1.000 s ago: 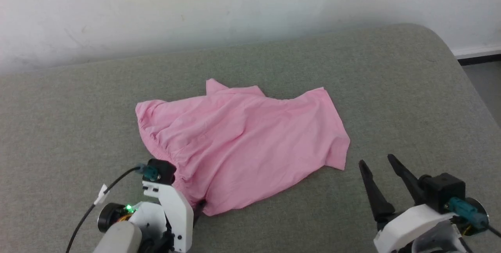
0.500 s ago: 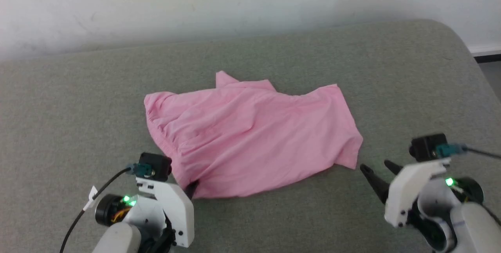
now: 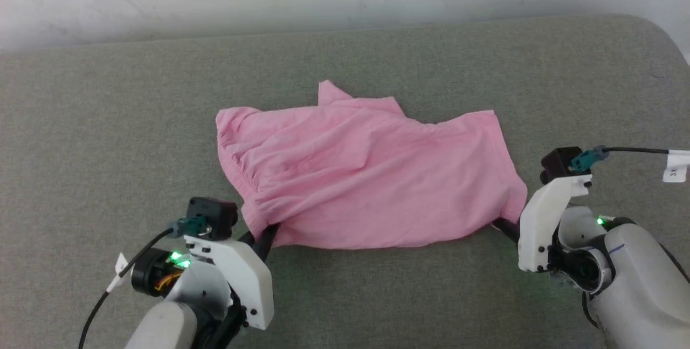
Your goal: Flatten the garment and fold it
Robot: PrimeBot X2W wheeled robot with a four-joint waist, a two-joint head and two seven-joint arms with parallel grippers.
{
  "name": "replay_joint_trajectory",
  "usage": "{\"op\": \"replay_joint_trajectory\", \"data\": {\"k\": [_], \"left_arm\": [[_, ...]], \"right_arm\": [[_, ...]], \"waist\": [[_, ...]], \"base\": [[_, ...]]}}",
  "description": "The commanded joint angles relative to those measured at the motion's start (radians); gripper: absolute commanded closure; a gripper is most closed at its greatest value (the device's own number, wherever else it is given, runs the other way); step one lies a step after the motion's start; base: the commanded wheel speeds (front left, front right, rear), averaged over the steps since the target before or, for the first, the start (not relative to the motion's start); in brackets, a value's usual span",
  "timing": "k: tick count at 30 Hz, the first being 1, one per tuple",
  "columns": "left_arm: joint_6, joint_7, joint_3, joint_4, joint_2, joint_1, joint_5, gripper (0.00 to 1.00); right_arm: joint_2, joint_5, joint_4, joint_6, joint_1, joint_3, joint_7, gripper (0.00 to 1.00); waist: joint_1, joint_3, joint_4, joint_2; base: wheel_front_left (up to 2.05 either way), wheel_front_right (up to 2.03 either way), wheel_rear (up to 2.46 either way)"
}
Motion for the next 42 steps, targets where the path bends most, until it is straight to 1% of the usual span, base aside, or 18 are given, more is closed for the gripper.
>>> {"op": "replay_joint_trajectory", "data": {"k": [1, 5, 8, 9, 12, 15, 18, 21, 23, 25, 28, 31, 33, 38, 40, 42], "left_arm": [[0.007, -0.013, 0.005, -0.009, 0.001, 0.009, -0.002, 1.0], [0.01, -0.031, 0.016, -0.022, 0.014, 0.018, 0.0, 1.0], [0.018, -0.058, 0.028, -0.053, 0.023, 0.015, 0.01, 1.0], [0.018, -0.058, 0.028, -0.053, 0.023, 0.015, 0.01, 1.0], [0.027, -0.088, 0.05, -0.108, 0.04, 0.003, 0.024, 1.0], [0.022, -0.114, 0.071, -0.176, 0.061, -0.038, 0.037, 1.0], [0.011, -0.118, 0.084, -0.23, 0.083, -0.118, 0.055, 1.0], [-0.002, -0.11, 0.089, -0.257, 0.09, -0.226, 0.061, 1.0], [-0.009, -0.107, 0.096, -0.246, 0.087, -0.306, 0.057, 1.0], [-0.011, -0.119, 0.108, -0.215, 0.077, -0.387, 0.052, 1.0], [-0.017, -0.143, 0.118, -0.121, 0.062, -0.505, 0.047, 1.0], [-0.023, -0.179, 0.119, 0.0, 0.044, -0.622, 0.052, 1.0], [-0.021, -0.207, 0.126, 0.099, 0.025, -0.702, 0.048, 1.0], [-0.006, -0.346, 0.148, 0.344, -0.017, -0.899, 0.062, 1.0], [0.0, -0.411, 0.159, 0.431, -0.023, -0.968, 0.07, 1.0], [-0.002, -0.468, 0.165, 0.515, -0.022, -1.028, 0.076, 1.0]], "right_arm": [[0.031, 0.027, 0.056, 0.001, 0.053, 0.056, 0.041, 1.0], [0.005, 0.022, 0.009, 0.001, 0.033, 0.069, -0.067, 1.0], [-0.034, -0.005, -0.074, 0.001, 0.035, 0.058, -0.167, 1.0], [-0.034, -0.005, -0.074, 0.001, 0.035, 0.058, -0.167, 1.0], [-0.077, -0.052, -0.204, 0.001, 0.057, 0.021, -0.242, 1.0], [-0.096, -0.114, -0.363, 0.001, 0.087, -0.057, -0.281, 1.0], [-0.089, -0.173, -0.529, 0.001, 0.095, -0.131, -0.297, 1.0], [-0.064, -0.217, -0.67, 0.001, 0.063, -0.188, -0.304, 1.0], [-0.043, -0.235, -0.729, 0.001, 0.018, -0.216, -0.303, 1.0], [-0.026, -0.25, -0.752, 0.001, -0.045, -0.236, -0.307, 1.0], [-0.008, -0.244, -0.711, 0.001, -0.151, -0.241, -0.315, 1.0], [-0.003, -0.244, -0.615, 0.001, -0.267, -0.235, -0.34, 1.0], [0.005, -0.246, -0.537, 0.001, -0.348, -0.229, -0.375, 1.0], [0.034, -0.263, -0.332, 0.001, -0.547, -0.194, -0.498, 1.0], [0.047, -0.268, -0.257, 0.001, -0.619, -0.177, -0.552, 1.0], [0.063, -0.264, -0.19, 0.001, -0.682, -0.156, -0.607, 1.0]], "waist": [[0.0, -0.009, -0.012, 0.0], [0.0, -0.041, -0.023, 0.0], [0.0, -0.083, -0.02, 0.0], [0.0, -0.083, -0.02, 0.0], [0.0, -0.127, -0.016, 0.0], [0.0, -0.157, -0.009, 0.0], [0.0, -0.172, -0.002, 0.0], [0.0, -0.17, 0.002, 0.0], [0.0, -0.159, 0.0, 0.0], [0.0, -0.14, -0.005, 0.0], [0.0, -0.101, -0.013, 0.0], [0.0, -0.044, -0.021, 0.0], [0.0, -0.003, -0.026, 0.0], [0.0, 0.092, -0.044, 0.0], [0.0, 0.122, -0.054, 0.0], [0.0, 0.146, -0.067, 0.0]], "base": [[0.0, 0.0, 0.0], [0.0, 0.0, 0.0], [0.0, 0.0, 0.0], [0.0, 0.0, 0.0], [0.0, 0.0, 0.0], [0.0, 0.0, 0.0], [0.0, 0.0, 0.0], [0.0, 0.0, 0.0], [0.0, 0.0, 0.0], [0.0, 0.0, 0.0], [0.0, 0.0, 0.0], [0.0, 0.0, 0.0], [0.0, 0.0, 0.0], [0.0, 0.0, 0.0], [0.0, 0.0, 0.0], [0.0, 0.0, 0.0]]}}
